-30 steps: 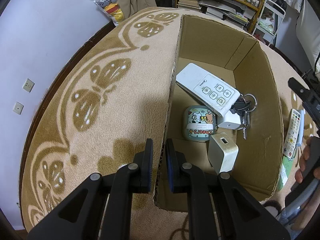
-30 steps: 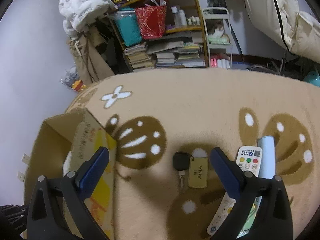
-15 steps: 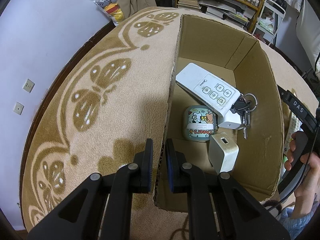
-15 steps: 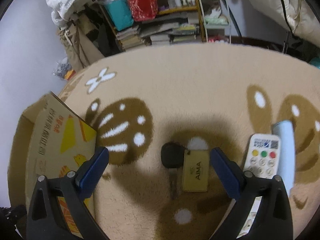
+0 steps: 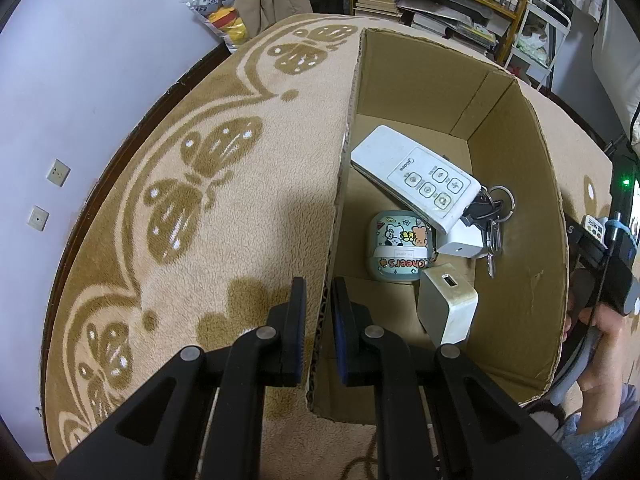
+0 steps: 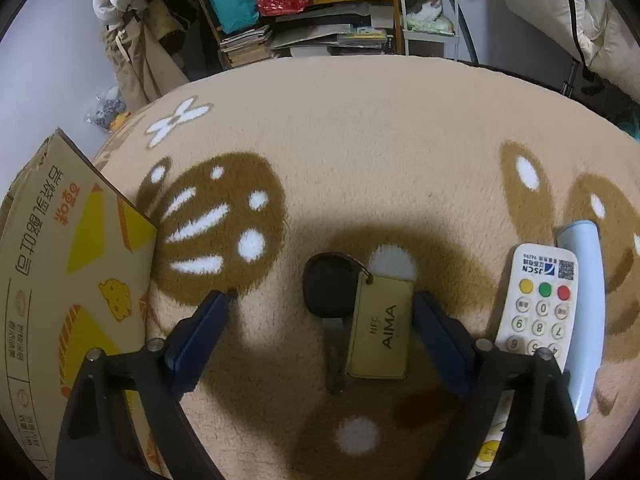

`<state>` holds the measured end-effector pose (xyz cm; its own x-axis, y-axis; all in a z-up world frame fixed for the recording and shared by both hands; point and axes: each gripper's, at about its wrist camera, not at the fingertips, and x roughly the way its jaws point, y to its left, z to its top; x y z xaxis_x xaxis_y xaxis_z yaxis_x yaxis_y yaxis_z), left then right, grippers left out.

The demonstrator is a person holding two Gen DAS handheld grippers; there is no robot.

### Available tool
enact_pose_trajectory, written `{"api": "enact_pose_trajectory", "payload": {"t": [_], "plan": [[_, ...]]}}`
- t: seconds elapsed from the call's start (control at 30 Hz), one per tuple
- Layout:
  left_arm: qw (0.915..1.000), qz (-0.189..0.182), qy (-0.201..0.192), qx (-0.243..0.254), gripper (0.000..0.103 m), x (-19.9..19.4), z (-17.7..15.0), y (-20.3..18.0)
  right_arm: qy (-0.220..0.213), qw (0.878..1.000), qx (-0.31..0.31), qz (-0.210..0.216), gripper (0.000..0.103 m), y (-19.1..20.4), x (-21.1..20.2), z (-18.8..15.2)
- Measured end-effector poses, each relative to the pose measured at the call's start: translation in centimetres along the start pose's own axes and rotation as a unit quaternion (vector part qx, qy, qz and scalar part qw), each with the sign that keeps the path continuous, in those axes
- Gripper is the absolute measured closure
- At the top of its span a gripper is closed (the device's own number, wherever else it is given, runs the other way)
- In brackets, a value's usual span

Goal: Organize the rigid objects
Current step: 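Reach the right tool to the car key with AIMA tag and grasp it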

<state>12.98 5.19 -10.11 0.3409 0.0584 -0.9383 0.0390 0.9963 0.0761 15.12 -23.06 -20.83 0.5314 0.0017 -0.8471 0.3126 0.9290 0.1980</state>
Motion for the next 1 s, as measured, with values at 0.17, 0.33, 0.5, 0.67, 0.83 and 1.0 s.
{"api": "enact_pose_trajectory", "payload": {"t": [0.17, 0.33, 0.5, 0.67, 0.83, 1.0], "plan": [[1.0, 0.0, 0.0, 0.0, 0.09, 0.0, 0.0, 0.0, 0.0, 1.0, 0.003, -0.005, 0.011, -0.2, 0.1, 0.2], [1.0, 0.0, 0.0, -0.001, 0.09, 0.0, 0.0, 0.0, 0.009, 1.0, 0.007, 0.0, 0.011, -0.7, 0.1, 0.5], [1.0, 0.0, 0.0, 0.0, 0.09, 0.0, 0.0, 0.0, 0.011, 1.0, -0.004, -0.015, 0.017, -0.5, 0.2, 0.5], [1.0, 0.001, 0.0, 0.0, 0.09, 0.0, 0.0, 0.0, 0.013, 1.0, 0.007, -0.02, 0.035, -1.2, -0.1, 0.7], [1.0, 0.003, 0.0, 0.001, 0.09, 0.0, 0.0, 0.0, 0.01, 0.999, 0.004, -0.031, 0.049, -1.4, -0.3, 0.7], [0.9999, 0.009, 0.0, 0.005, 0.09, 0.1, 0.0, 0.0, -0.004, 0.999, -0.002, -0.047, 0.084, -1.3, -0.7, 0.7]]}}
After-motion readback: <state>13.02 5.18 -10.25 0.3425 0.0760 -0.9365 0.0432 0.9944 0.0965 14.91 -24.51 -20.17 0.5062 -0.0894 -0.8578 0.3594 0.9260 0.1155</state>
